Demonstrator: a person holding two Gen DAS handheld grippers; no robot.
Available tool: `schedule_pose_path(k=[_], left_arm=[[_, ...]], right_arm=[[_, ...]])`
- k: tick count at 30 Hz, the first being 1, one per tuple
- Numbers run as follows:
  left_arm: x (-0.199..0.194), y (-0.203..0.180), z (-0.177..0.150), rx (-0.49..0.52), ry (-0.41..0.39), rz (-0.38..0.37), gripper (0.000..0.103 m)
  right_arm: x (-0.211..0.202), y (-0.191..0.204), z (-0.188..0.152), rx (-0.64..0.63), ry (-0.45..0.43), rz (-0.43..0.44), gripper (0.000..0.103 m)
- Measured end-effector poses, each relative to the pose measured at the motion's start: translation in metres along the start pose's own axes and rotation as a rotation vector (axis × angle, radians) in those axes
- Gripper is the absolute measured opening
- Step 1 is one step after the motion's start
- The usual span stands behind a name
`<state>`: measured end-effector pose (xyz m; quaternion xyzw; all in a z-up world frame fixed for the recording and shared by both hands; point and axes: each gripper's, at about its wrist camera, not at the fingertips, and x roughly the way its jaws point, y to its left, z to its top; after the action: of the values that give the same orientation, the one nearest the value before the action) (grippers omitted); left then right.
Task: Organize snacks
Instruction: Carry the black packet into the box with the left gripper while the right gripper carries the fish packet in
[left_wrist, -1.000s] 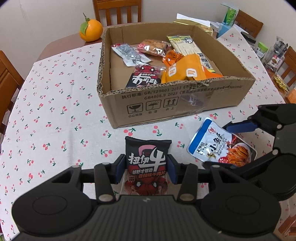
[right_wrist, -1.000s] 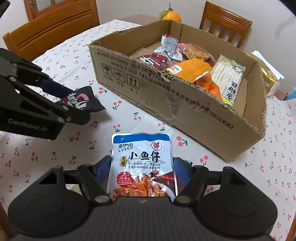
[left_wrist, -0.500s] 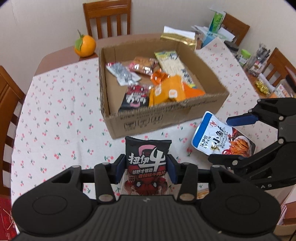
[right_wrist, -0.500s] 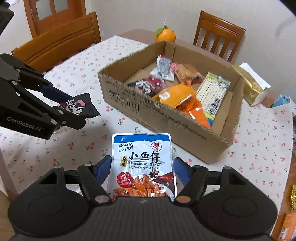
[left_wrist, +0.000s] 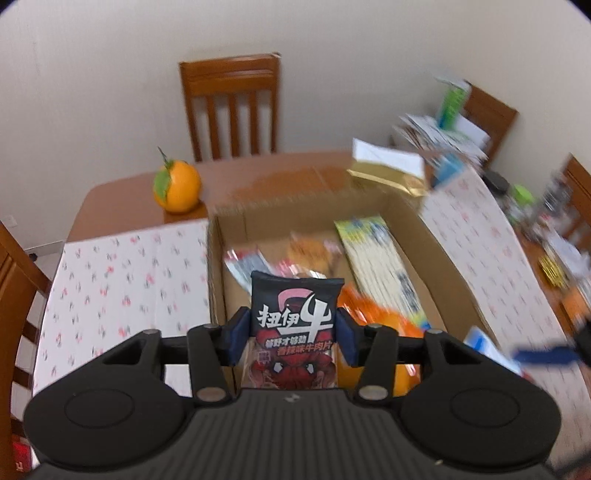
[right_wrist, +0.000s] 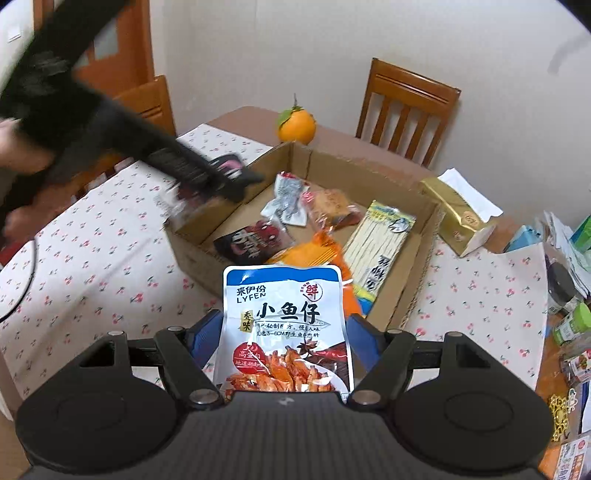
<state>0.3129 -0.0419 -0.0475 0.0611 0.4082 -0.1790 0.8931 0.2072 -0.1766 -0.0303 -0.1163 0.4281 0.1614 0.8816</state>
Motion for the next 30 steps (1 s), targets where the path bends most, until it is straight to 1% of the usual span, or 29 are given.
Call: schedule_pose_path(k=[1, 2, 3, 5, 8, 11, 15, 19, 24, 30], left_arm=[[0.006, 0.002, 0.001, -0.013, -0.012, 0.018, 0.065], [0.010, 0.005, 0.001, -0.034, -0.022, 0.037, 0.078], [0.013, 0.008, -0.001, -0.046, -0.027, 0.051, 0.087], [0.012, 0.013, -0.009, -0.060, -0.018, 0.085, 0.087], [-0.004, 0.018, -0.029, -0.058, -0.001, 0.061, 0.088], [-0.026, 0.018, -0.054, -0.033, 0.019, 0.078, 0.093], [-0.053, 0.018, -0.089, -0.025, 0.036, 0.106, 0.094], [-0.073, 0.020, -0.116, -0.058, 0.048, 0.117, 0.094], [-0.089, 0.021, -0.132, -0.049, 0.039, 0.146, 0.094], [-0.095, 0.031, -0.144, -0.078, 0.049, 0.159, 0.094]], right_arm=[[0.001, -0.001, 0.001, 0.005, -0.002, -0.002, 0.077], [0.002, -0.003, 0.002, 0.013, -0.005, -0.004, 0.077], [0.003, -0.005, 0.003, 0.023, -0.007, -0.005, 0.077], [0.004, -0.007, 0.003, 0.038, -0.007, -0.008, 0.077], [0.006, -0.010, 0.006, 0.056, -0.005, -0.011, 0.077], [0.009, -0.013, 0.013, 0.067, -0.006, -0.011, 0.077], [0.014, -0.015, 0.029, 0.083, -0.015, -0.007, 0.077], [0.023, -0.016, 0.051, 0.108, -0.028, 0.003, 0.077], [0.047, -0.010, 0.084, 0.109, -0.029, 0.003, 0.077], [0.088, -0.004, 0.116, 0.104, -0.028, -0.040, 0.078]])
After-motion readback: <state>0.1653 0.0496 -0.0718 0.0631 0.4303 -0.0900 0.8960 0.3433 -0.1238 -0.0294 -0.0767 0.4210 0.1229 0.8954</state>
